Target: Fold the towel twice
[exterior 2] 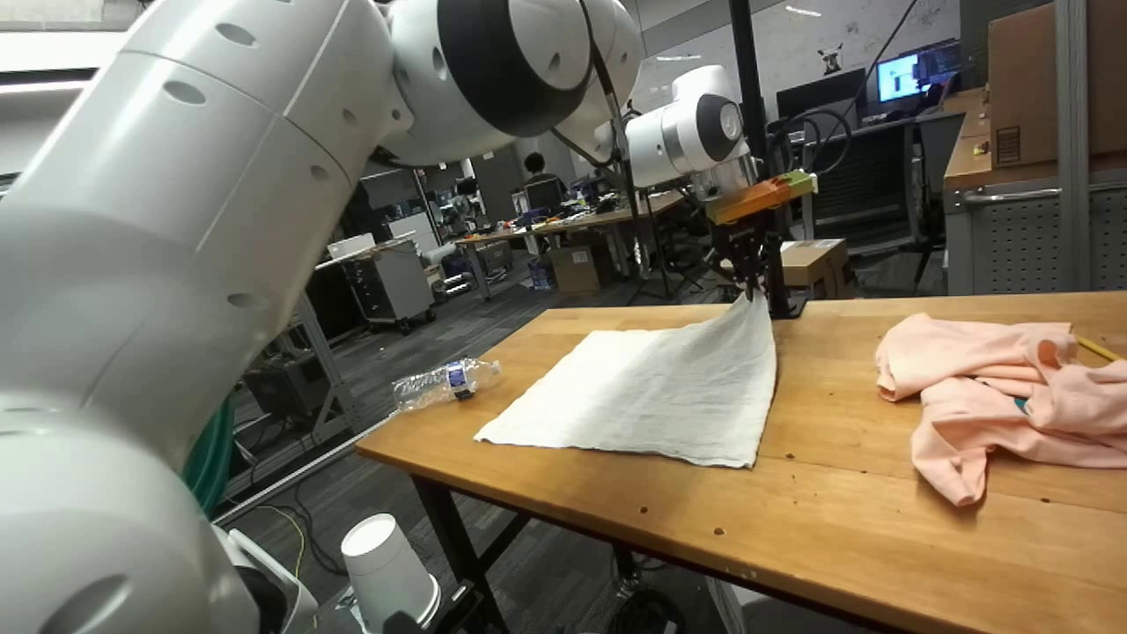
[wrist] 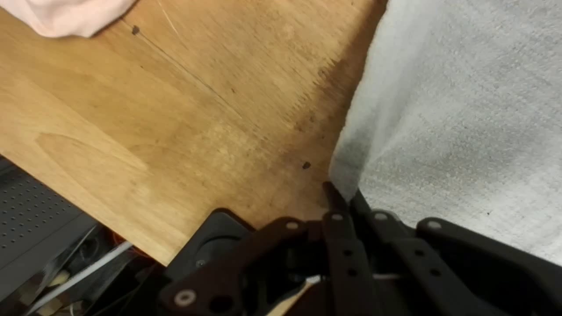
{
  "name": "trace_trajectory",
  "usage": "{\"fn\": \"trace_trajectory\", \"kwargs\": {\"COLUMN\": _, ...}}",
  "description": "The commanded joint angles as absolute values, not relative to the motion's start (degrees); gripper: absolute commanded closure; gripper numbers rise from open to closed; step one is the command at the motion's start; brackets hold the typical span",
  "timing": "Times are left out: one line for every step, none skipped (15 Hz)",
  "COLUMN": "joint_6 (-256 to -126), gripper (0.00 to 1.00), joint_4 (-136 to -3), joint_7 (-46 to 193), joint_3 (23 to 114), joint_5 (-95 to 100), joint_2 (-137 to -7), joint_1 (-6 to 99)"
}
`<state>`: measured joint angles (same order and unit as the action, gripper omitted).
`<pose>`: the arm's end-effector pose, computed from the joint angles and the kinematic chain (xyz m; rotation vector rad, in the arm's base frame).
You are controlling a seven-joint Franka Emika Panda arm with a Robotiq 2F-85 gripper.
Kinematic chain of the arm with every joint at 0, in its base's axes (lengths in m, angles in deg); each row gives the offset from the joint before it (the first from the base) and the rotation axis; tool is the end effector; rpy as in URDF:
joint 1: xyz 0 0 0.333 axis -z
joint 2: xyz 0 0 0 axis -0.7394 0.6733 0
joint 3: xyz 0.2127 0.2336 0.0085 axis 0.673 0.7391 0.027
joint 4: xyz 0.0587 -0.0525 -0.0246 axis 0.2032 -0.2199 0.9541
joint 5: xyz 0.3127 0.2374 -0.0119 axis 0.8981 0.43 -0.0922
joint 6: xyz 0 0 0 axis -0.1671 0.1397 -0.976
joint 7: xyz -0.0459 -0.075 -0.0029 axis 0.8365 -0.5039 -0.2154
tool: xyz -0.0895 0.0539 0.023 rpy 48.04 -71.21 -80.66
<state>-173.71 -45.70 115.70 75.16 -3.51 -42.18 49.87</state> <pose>0.7606 -0.0132 0.3012 2.8340 1.0693 0.0074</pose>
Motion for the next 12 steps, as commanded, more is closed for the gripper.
{"fn": "trace_trajectory", "kwargs": {"joint_6": -175.72, "gripper": 0.99, "joint_4": -58.19, "joint_7": 111.04, "joint_3": 73.93, "joint_5": -6.81, "joint_2": -52.99, "joint_1": 47.97}}
{"fn": "trace_trajectory", "kwargs": {"joint_6": -176.15, "gripper": 0.99, "joint_4": -60.88, "joint_7": 110.08, "joint_3": 74.08, "joint_5": -7.61, "joint_2": -55.27, "joint_1": 47.58}}
{"fn": "trace_trajectory", "kwargs": {"joint_6": -176.60, "gripper": 0.99, "joint_4": -63.40, "joint_7": 108.77, "joint_3": 74.11, "joint_5": -8.80, "joint_2": -57.46, "joint_1": 46.83}}
{"fn": "trace_trajectory", "kwargs": {"joint_6": -177.05, "gripper": 0.99, "joint_4": -66.01, "joint_7": 107.57, "joint_3": 74.26, "joint_5": -9.94, "joint_2": -59.61, "joint_1": 46.11}}
{"fn": "trace_trajectory", "kwargs": {"joint_6": -177.64, "gripper": 0.99, "joint_4": -68.64, "joint_7": 106.18, "joint_3": 74.29, "joint_5": -11.72, "joint_2": -61.74, "joint_1": 45.08}}
{"fn": "trace_trajectory", "kwargs": {"joint_6": -178.12, "gripper": 0.99, "joint_4": -71.29, "joint_7": 104.72, "joint_3": 74.39, "joint_5": -13.44, "joint_2": -63.85, "joint_1": 44.10}}
{"fn": "trace_trajectory", "kwargs": {"joint_6": -178.41, "gripper": 0.99, "joint_4": -74.05, "joint_7": 103.04, "joint_3": 74.54, "joint_5": -15.28, "joint_2": -66.01, "joint_1": 43.17}}
{"fn": "trace_trajectory", "kwargs": {"joint_6": -178.64, "gripper": 0.99, "joint_4": -76.79, "joint_7": 101.13, "joint_3": 74.66, "joint_5": -16.80, "joint_2": -68.10, "joint_1": 42.27}}
{"fn": "trace_trajectory", "kwargs": {"joint_6": -178.53, "gripper": 0.99, "joint_4": -79.61, "joint_7": 99.50, "joint_3": 75.05, "joint_5": -17.68, "joint_2": -70.25, "joint_1": 41.63}}
{"fn": "trace_trajectory", "kwargs": {"joint_6": -178.40, "gripper": 0.99, "joint_4": -82.47, "joint_7": 97.86, "joint_3": 75.46, "joint_5": -18.47, "joint_2": -72.37, "joint_1": 40.96}}
{"fn": "trace_trajectory", "kwargs": {"joint_6": -178.46, "gripper": 0.99, "joint_4": -85.38, "joint_7": 96.53, "joint_3": 75.99, "joint_5": -18.98, "joint_2": -74.48, "joint_1": 40.41}}
{"fn": "trace_trajectory", "kwargs": {"joint_6": -178.54, "gripper": 0.99, "joint_4": -88.36, "joint_7": 95.58, "joint_3": 76.56, "joint_5": -19.23, "joint_2": -76.57, "joint_1": 40.01}}
